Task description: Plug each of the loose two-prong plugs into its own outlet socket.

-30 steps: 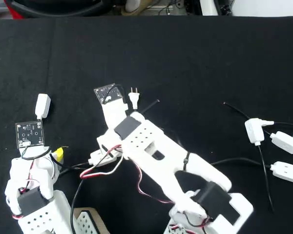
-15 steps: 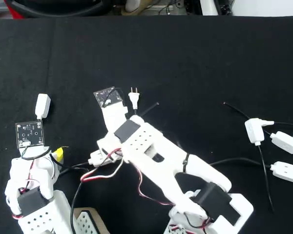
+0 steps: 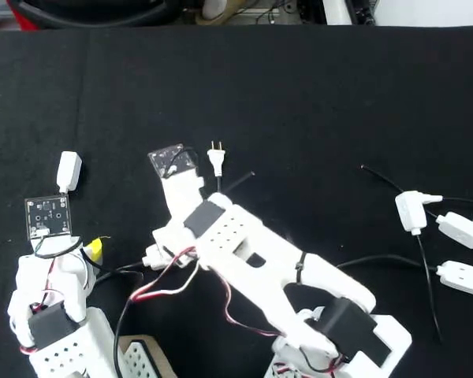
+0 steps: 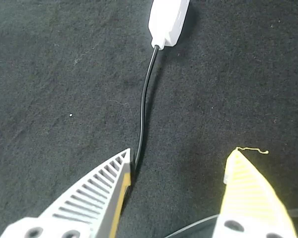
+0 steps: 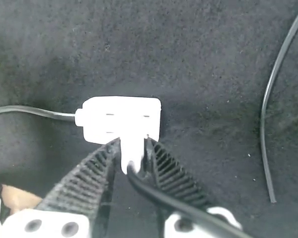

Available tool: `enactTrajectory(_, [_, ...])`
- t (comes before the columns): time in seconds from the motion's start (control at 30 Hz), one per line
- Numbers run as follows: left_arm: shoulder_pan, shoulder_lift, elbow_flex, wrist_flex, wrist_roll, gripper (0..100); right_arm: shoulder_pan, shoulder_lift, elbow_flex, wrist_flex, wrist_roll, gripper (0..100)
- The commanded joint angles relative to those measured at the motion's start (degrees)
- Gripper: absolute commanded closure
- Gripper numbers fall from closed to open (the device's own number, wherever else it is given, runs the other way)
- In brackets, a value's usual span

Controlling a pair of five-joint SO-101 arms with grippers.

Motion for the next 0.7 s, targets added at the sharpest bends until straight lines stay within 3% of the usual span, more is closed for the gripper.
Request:
enactTrajectory(0.0, [-0.1, -0.2, -0.2, -0.7, -0.5, 70, 2.7, -1.5, 0.2, 1.0, -0.3, 98.7])
enactTrajectory(0.3, [-0.1, -0.2, -0.2, -0.7, -0.5, 70, 2.5, -0.8, 0.7, 0.7, -0.2, 98.7])
enactTrajectory(0.5, [-0.1, -0.2, -0.2, -0.7, -0.5, 70, -1.4, 8.5, -0.4, -2.5, -0.1, 98.6])
enactTrajectory(0.67, [-0.1, -0.2, -0.2, -0.9, -0.5, 70, -1.4, 12.4, -5.3, 3.1, 0.5, 98.6])
